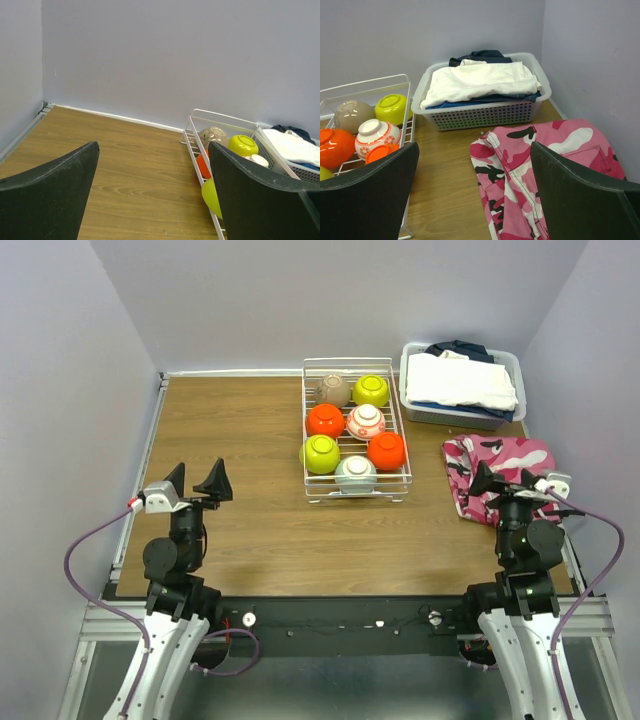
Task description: Unload the bowls from the dish rack
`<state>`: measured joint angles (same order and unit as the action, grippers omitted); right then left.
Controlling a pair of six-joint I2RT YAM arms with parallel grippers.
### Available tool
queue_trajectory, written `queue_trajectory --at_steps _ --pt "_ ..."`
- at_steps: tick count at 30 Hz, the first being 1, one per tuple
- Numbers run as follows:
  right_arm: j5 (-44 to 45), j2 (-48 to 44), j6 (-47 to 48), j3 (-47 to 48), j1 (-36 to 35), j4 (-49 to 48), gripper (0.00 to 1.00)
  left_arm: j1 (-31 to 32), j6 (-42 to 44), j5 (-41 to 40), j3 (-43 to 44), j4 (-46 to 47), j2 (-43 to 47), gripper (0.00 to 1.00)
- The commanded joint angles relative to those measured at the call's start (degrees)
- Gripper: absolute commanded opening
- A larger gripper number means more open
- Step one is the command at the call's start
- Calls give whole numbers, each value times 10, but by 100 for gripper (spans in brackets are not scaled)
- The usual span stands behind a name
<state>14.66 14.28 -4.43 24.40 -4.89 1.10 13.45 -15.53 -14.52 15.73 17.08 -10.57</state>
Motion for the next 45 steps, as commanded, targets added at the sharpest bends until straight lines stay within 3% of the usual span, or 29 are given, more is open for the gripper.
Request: queue_trajectory --at_steps 1,10,17,24,33,41,45 --pt "-8 -19 5 4 -3 -6 100 -1 -4 -5 15 -9 -21 99" --pt "-20 20 -13 20 -3 0 100 -2 -18 16 112 -154 -146 99" --pt "6 111 -106 71 -3 59 100 -1 -36 56 182 -250 -262 99" --pt "-84 258 -155 179 -3 127 100 2 -28 59 178 -255 -260 99" --pt "-239 469 -131 388 -3 223 100 35 -9 32 171 -263 -234 99" --pt "-214 600 -66 468 -63 267 100 55 0 27 165 -260 -220 99" --pt "-180 650 -38 499 -138 279 100 57 1 25 164 -258 -220 99"
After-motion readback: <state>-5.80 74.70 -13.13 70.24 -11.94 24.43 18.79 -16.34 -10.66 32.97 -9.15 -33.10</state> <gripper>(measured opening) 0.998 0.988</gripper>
